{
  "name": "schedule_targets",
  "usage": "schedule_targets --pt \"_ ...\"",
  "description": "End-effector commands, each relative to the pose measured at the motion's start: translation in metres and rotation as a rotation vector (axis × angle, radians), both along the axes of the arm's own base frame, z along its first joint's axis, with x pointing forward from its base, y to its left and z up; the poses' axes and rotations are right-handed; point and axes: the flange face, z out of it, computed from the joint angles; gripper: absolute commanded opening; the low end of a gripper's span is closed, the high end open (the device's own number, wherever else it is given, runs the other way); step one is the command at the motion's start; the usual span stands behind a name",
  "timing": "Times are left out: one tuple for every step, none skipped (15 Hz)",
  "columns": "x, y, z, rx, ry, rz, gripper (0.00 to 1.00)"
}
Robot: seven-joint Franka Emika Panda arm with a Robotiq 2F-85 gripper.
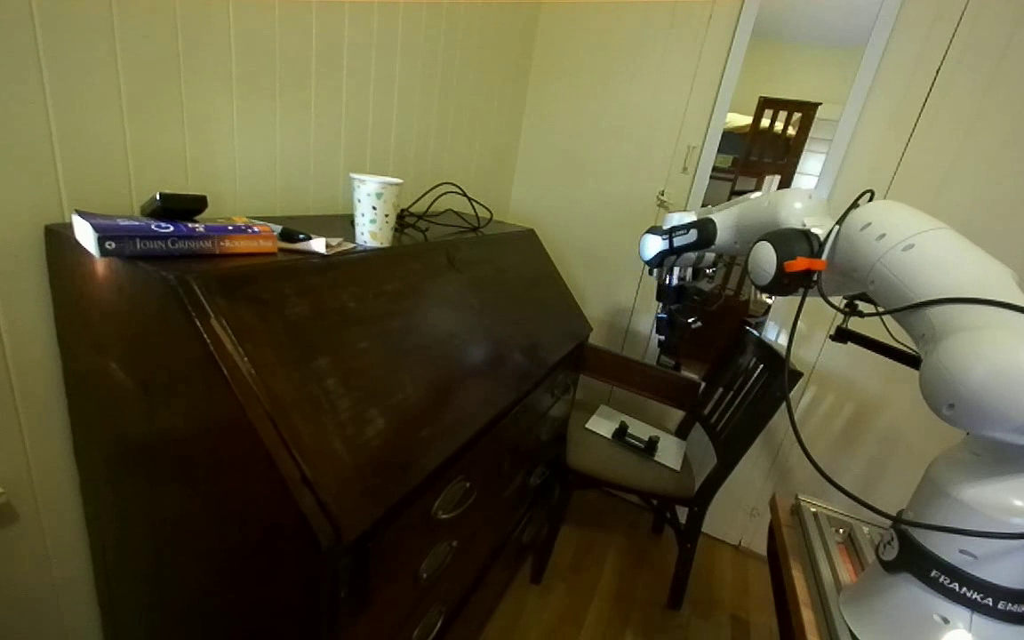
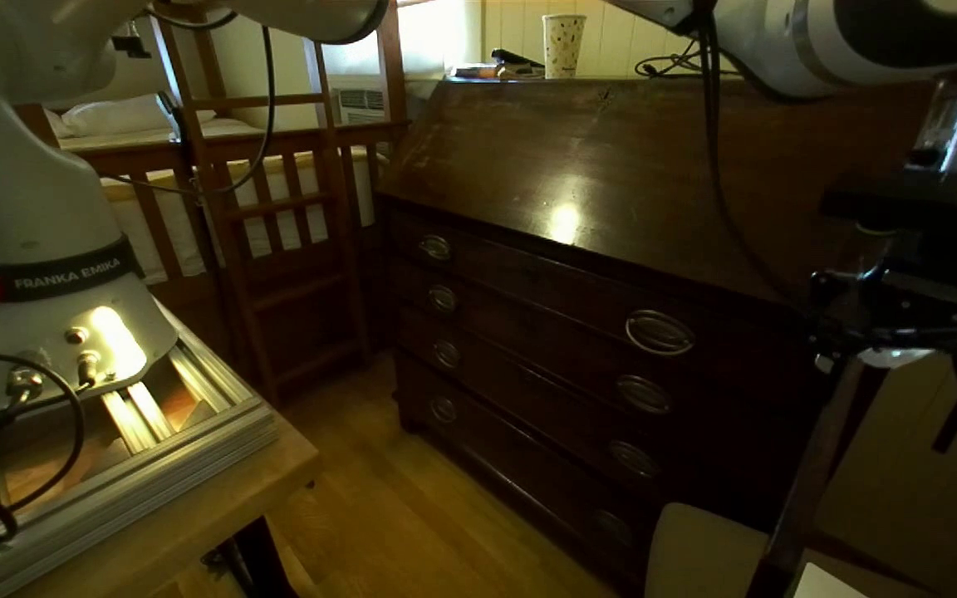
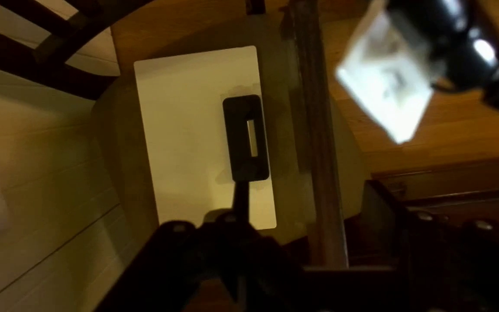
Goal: Move the wooden rail on the right backwards.
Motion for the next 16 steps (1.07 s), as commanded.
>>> schedule_targets --pt "-0.012 -0.006 0.029 -0.011 -0.040 -0.084 0.98" --pt "-0.014 -0.007 0.028 -0.010 -0.044 -0.096 1.00" --pt "-0.016 -0.009 0.029 -0.018 -0.053 -0.107 1.00" --pt "-0.019 -0.011 0.030 -0.029 -0.065 -0.124 1.00" --pt "-0.020 -0.013 0.028 -0.043 -0.089 -0.128 1.00" --pt "-0.020 -0.015 0.022 -0.063 -0.111 -0.126 1.00" --pt "-0.020 -0.016 0.017 -0.072 -0.140 -0.105 1.00" --pt "-0.021 -0.017 0.010 -0.095 -0.151 -0.092 1.00" --pt "-0.023 -0.016 0.003 -0.104 -0.165 -0.073 1.00" --pt "-0.022 -0.013 -0.002 -0.113 -0.176 -0.020 1.00" --pt "-0.022 -0.010 -0.006 -0.124 -0.193 0.021 1.00" --pt "-0.022 -0.006 -0.009 -0.127 -0.209 0.059 1.00" --pt "-0.026 -0.006 -0.003 -0.129 -0.238 0.062 1.00" --pt "-0.017 -0.016 -0.019 -0.149 -0.186 0.024 1.00" --pt "-0.018 -0.014 -0.019 -0.149 -0.199 0.039 1.00" --pt "-0.020 -0.013 -0.016 -0.147 -0.204 0.044 1.00"
